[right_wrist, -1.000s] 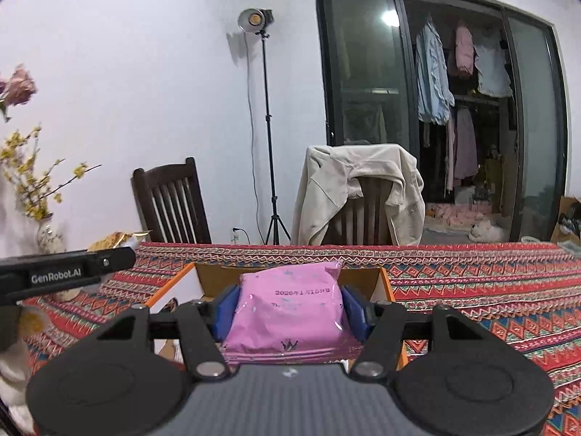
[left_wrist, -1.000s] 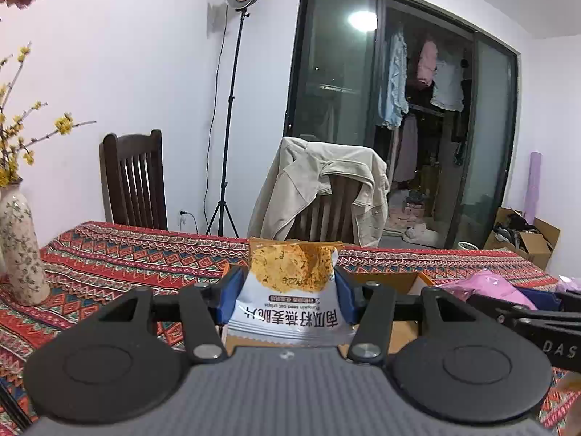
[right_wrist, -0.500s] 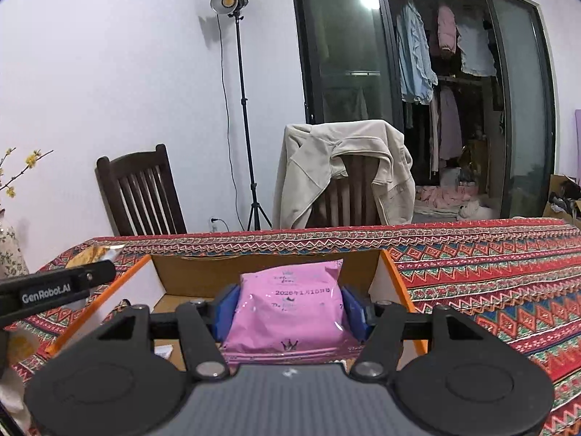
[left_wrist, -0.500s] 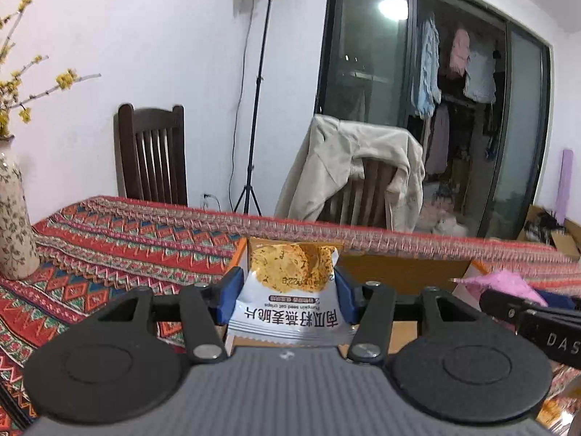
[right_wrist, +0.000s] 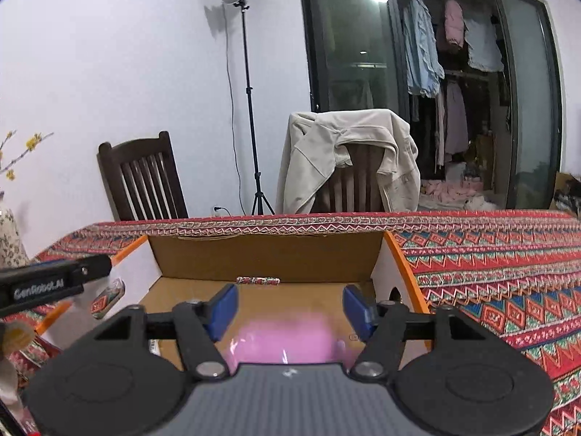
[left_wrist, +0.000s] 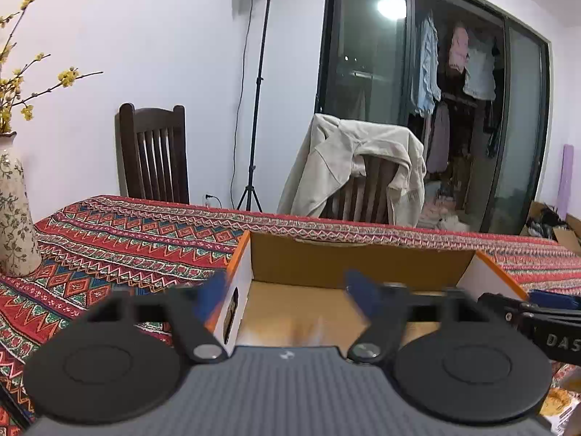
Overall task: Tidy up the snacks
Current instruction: 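Carry both packets into the orange box and open both grippers, then withdraw both grippers from the box and move the left toward a pink packet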
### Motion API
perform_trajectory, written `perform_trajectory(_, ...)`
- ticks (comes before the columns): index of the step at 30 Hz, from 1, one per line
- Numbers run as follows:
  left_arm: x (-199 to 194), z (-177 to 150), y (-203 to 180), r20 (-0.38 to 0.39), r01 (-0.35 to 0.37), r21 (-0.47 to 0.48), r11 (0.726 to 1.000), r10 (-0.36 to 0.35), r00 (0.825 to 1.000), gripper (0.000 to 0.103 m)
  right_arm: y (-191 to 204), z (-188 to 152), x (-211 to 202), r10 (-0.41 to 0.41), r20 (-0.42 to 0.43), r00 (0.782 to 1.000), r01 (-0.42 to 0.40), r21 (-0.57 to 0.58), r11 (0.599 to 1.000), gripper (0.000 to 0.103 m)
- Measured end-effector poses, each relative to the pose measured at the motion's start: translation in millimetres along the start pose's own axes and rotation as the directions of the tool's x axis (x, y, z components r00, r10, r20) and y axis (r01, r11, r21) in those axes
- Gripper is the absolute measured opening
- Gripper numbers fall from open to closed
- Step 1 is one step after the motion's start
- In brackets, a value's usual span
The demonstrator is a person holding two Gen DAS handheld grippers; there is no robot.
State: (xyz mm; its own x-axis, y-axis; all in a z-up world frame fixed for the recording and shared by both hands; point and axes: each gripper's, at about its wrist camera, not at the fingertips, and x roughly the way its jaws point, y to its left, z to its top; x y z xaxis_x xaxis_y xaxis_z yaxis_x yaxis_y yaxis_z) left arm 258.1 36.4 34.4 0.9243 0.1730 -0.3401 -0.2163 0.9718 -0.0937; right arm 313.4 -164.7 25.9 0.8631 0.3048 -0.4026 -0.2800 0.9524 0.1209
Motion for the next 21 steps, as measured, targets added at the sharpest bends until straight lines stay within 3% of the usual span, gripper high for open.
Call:
perform_trajectory(1,-2.3,-0.1,0.9,0.02,-0.018,-0.008,1.0,0.018,1.0,0.103,-2.0,-0.4,-1.4,-0.002,0.007,1.0,0.002,0.011,1.0,0.102)
perform_trajectory(17,-13.4,2.9,2.8,0.044,-0.008,-0.015,1.0,0.009,0.999,0.103,-6.4,-4.1,-9.6,-0.022,0.007,1.0,0.022,0.032,0.999,0.103)
perform_trajectory(21,-36.4,16.0,3.9,0.067,-0.001,-0.031,1.0,0.003,0.998,0.103,-5.7,1.7,-23.4,-0.016,0.025,1.0,0.015,0.039,0.999,0.103)
